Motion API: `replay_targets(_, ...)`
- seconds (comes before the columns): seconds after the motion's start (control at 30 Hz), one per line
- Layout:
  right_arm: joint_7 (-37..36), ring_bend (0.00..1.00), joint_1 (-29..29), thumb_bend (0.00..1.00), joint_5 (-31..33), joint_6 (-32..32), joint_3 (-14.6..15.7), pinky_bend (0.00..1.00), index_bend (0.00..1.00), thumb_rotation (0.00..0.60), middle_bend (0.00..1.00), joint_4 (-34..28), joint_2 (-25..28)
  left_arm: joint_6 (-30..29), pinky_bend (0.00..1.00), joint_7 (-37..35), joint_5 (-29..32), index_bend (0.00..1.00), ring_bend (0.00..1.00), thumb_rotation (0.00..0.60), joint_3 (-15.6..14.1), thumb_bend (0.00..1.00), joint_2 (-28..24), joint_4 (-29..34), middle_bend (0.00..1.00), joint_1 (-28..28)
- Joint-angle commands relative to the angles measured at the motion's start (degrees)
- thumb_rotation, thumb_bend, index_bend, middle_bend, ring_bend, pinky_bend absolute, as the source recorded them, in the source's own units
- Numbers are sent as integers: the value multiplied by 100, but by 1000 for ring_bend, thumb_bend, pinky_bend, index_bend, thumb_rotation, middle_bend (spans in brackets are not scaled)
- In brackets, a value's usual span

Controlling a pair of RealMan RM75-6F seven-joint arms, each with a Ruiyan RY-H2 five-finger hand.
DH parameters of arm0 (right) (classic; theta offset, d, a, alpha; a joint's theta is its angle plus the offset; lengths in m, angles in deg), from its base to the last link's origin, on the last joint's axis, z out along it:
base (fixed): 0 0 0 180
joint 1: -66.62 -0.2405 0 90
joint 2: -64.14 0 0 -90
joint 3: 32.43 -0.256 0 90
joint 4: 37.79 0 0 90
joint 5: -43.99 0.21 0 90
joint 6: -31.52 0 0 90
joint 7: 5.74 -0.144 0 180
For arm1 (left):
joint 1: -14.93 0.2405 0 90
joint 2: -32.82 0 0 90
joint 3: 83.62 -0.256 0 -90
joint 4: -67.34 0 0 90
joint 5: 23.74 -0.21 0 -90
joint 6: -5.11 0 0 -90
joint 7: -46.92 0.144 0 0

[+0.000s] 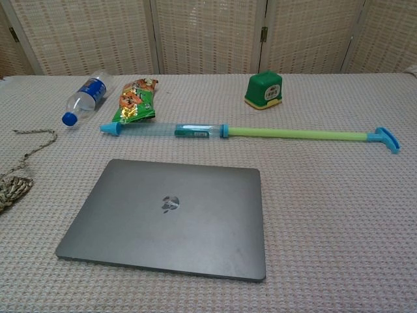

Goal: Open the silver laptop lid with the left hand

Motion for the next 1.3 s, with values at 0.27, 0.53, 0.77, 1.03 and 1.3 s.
replay_targets(0.27, -58, 3, 4, 528, -76, 204, -99, 0, 0, 600, 0, -58, 49, 647, 0, -476, -1050, 135, 59, 600, -236, 341, 141, -226, 166, -831)
replay_targets(0.53, -98, 1, 16, 528, -108, 349, -159, 0, 0, 600, 0, -69, 58, 1462, 0, -444, -1550, 127, 58, 600, -337, 263, 487, -246, 161, -1631)
replay_targets(0.77, -173, 4, 50, 529, -127, 425, -187, 0, 0, 600, 0, -25, 34, 1904, 0, -105, -1687, 114, 58, 600, -367, 221, 954, -122, 155, -2039)
replay_targets(1.03, -299, 4, 42, 528, -99, 572, -237, 0, 0, 600, 0, 48, 0, 2554, 0, 368, -1343, 111, 49, 600, -323, 222, 1643, -116, 147, -2349)
replay_targets(1.3, -378, 3, 73, 529, -96, 607, -273, 0, 0, 600, 0, 87, 18, 2804, 0, 945, -1119, 105, 48, 600, -292, 224, 2040, -139, 147, -2506)
